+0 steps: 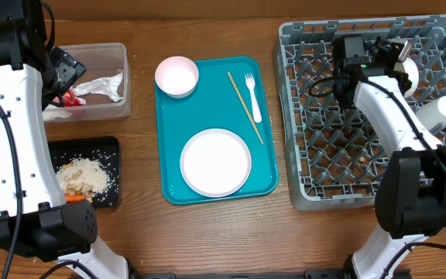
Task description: Sort waste into correct bins and load items into the dishwasher rack
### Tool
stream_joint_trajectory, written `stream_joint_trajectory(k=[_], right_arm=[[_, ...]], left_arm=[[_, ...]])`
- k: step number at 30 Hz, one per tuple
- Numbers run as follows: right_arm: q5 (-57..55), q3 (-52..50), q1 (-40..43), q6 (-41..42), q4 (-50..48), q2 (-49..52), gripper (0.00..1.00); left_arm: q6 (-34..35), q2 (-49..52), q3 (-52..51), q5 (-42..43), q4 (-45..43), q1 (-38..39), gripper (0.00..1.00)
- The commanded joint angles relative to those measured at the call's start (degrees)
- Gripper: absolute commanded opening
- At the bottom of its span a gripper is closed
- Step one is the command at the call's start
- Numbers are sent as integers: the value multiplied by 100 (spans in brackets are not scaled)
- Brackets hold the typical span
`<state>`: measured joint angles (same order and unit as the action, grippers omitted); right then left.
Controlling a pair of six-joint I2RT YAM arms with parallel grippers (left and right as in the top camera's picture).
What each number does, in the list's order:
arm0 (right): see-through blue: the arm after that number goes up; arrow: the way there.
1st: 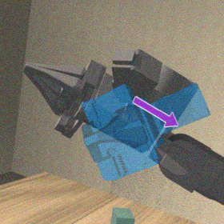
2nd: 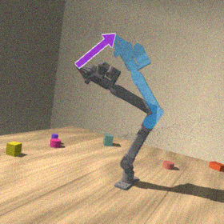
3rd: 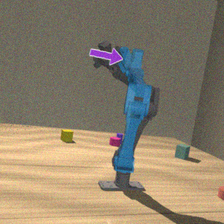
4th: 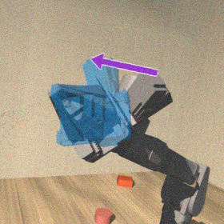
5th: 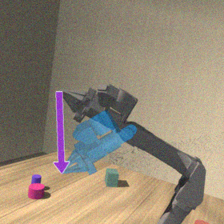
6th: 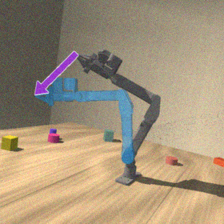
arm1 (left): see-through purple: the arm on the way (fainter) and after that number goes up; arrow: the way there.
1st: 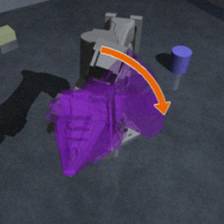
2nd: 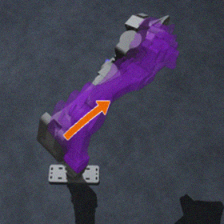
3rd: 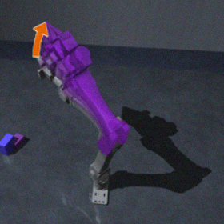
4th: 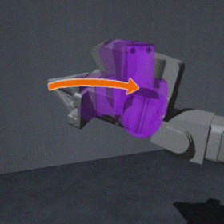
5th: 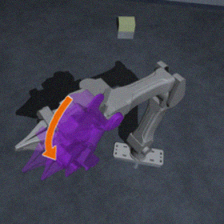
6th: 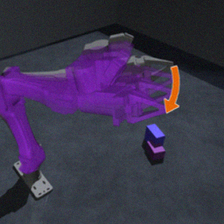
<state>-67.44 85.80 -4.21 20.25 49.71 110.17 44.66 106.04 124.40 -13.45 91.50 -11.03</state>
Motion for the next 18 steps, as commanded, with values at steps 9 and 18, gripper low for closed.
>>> stream_joint_trajectory(k=[9, 18], right_arm=[[1226, 61, -282, -7, 647, -26, 8], [4927, 1318, -282, -7, 1626, -750, 18]], left_arm=[[37, 4, 20, -20, -4, -20, 100], [37, 4, 20, -20, -4, -20, 100]])
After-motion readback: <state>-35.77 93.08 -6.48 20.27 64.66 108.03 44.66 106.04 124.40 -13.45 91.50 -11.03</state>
